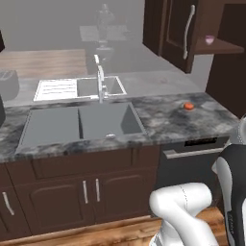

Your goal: Pick the jam and jam from the counter and place them in the cabinets closest to them.

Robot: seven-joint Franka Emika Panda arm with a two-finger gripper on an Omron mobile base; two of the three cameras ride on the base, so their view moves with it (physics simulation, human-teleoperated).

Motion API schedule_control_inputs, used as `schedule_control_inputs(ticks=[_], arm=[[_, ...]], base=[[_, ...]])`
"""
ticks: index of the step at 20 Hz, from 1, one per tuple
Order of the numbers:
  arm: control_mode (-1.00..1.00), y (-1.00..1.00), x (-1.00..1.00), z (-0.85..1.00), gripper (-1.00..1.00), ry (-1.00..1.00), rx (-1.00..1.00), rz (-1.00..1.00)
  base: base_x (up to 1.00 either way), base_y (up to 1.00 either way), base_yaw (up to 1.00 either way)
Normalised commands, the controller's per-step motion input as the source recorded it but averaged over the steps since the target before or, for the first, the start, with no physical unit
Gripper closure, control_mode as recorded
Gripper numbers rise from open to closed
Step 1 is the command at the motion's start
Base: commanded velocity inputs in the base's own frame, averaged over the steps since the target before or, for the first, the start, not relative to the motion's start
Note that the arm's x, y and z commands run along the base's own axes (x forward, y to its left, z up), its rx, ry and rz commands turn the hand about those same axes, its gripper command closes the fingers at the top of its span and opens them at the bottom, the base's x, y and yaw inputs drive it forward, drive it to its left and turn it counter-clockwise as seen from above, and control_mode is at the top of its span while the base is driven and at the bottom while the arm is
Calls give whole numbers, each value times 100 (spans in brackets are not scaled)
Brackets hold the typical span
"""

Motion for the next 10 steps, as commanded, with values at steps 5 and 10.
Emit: schedule_control_inputs(ticks=[5,10], arm=[[100,0,0,0,-100,0,0,0],[100,0,0,0,-100,0,0,0]], base=[[-18,60,0],[-22,60,0]])
